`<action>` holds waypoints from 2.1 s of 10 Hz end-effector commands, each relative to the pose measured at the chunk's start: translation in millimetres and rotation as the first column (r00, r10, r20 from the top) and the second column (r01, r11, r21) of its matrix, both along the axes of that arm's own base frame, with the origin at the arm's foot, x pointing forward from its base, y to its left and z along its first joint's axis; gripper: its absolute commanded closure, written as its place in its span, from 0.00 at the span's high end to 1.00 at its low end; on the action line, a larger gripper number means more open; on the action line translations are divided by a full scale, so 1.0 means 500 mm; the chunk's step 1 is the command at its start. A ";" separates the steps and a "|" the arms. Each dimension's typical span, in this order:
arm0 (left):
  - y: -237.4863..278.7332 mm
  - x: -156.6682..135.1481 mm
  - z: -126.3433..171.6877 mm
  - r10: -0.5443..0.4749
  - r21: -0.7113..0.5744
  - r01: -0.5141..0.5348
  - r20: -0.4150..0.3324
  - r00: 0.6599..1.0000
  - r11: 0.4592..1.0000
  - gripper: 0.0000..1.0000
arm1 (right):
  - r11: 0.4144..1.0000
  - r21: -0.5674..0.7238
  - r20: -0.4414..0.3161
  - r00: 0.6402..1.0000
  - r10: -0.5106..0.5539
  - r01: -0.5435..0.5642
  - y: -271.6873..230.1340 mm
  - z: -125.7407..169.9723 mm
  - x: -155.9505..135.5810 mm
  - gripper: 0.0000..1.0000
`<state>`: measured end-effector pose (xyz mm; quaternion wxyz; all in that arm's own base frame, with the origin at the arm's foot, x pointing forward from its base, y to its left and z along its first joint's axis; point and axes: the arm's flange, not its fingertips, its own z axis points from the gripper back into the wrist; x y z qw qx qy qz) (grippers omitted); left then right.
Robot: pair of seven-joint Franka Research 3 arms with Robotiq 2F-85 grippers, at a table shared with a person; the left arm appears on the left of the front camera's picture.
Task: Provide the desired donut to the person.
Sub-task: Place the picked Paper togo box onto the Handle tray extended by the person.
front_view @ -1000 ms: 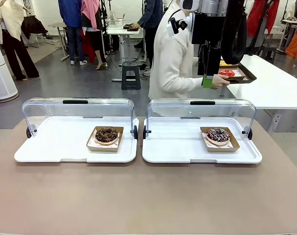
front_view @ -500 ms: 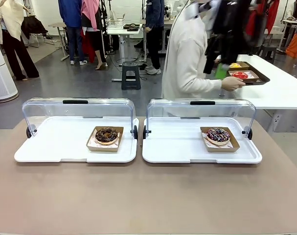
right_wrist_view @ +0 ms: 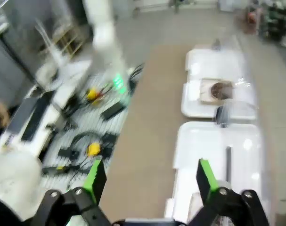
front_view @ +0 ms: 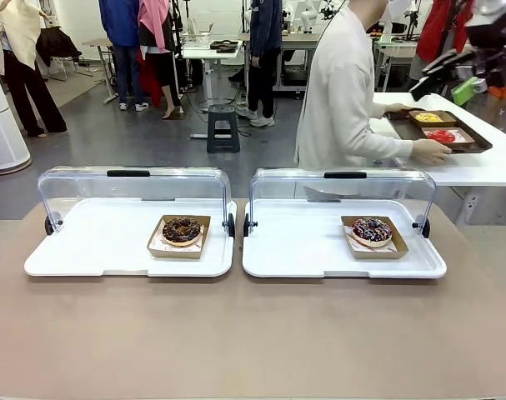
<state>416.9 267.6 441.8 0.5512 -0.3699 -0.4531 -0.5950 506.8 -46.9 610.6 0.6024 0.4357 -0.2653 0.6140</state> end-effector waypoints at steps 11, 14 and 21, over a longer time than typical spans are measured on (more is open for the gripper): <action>-0.002 -0.001 0.006 0.005 0.001 -0.005 -0.011 1.000 1.000 1.00 | 0.994 -0.002 0.062 0.992 -0.111 0.111 -0.082 -0.186 -0.054 1.00; -0.002 -0.001 0.006 0.005 0.001 -0.005 -0.011 1.000 1.000 1.00 | 0.993 0.033 0.146 0.983 -0.115 0.111 -0.107 -0.266 -0.069 1.00; -0.002 -0.001 0.006 0.005 0.001 -0.005 -0.011 1.000 1.000 1.00 | 0.986 0.051 0.173 0.972 -0.162 0.156 -0.132 -0.303 -0.067 1.00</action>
